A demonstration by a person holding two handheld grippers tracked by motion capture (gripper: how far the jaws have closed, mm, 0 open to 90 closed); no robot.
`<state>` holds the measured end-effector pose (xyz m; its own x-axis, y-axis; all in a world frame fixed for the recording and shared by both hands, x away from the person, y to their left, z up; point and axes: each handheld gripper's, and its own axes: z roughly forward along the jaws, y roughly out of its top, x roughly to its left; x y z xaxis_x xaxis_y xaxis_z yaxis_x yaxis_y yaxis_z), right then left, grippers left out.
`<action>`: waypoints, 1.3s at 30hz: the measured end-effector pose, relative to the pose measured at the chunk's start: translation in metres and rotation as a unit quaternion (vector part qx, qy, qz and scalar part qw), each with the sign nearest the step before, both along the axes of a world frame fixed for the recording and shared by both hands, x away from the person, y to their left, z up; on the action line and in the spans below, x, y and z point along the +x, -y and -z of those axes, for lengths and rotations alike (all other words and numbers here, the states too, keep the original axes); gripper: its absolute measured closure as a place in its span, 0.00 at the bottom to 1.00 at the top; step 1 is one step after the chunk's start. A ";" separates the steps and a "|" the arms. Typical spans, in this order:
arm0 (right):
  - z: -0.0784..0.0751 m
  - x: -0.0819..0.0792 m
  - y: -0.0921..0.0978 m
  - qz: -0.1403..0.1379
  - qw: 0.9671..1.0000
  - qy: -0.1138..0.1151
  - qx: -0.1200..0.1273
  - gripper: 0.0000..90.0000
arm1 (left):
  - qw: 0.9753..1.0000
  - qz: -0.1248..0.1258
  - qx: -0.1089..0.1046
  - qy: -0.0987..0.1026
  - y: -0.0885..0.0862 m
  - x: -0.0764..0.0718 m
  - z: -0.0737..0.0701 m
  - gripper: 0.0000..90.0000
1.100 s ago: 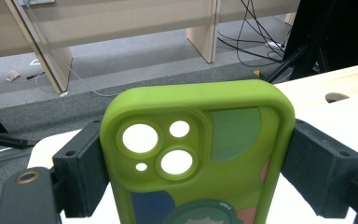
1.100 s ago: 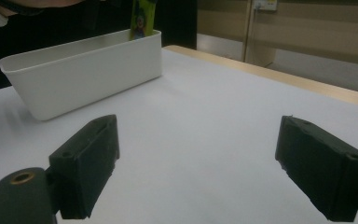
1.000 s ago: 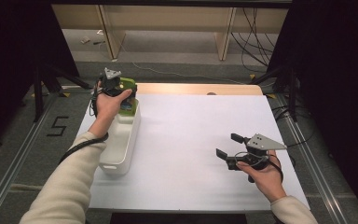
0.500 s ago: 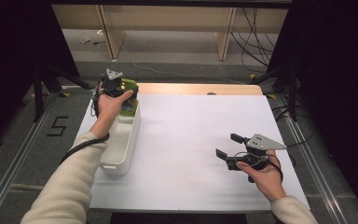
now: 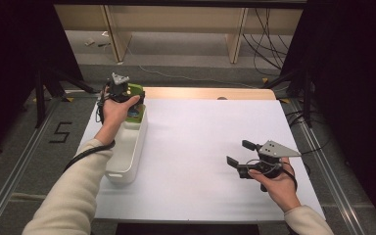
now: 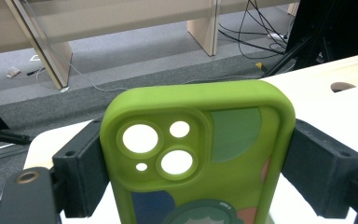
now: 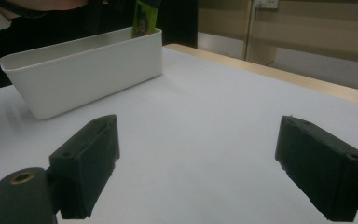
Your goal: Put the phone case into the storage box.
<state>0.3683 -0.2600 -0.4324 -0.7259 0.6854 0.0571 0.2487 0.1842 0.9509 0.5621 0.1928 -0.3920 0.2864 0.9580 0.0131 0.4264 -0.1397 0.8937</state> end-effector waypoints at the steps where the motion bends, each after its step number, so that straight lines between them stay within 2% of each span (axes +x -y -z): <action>1: 0.000 0.000 0.000 0.000 1.000 0.000 0.000 0.16 | 1.000 0.000 0.000 0.000 0.000 0.000 0.000 0.17; 26: 0.000 0.000 0.000 0.000 1.000 0.000 0.001 0.16 | 1.000 -0.001 0.007 -0.010 0.000 0.002 0.004 0.17; 39: -0.001 0.000 0.000 -0.001 1.000 -0.001 0.001 0.16 | 1.000 -0.003 0.003 -0.021 -0.001 0.003 0.009 0.17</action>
<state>0.3684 -0.2598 -0.4319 -0.7270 0.6840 0.0606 0.2507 0.1823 0.9507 0.5649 0.1933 -0.4005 0.2811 0.9596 0.0069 0.4643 -0.1424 0.8741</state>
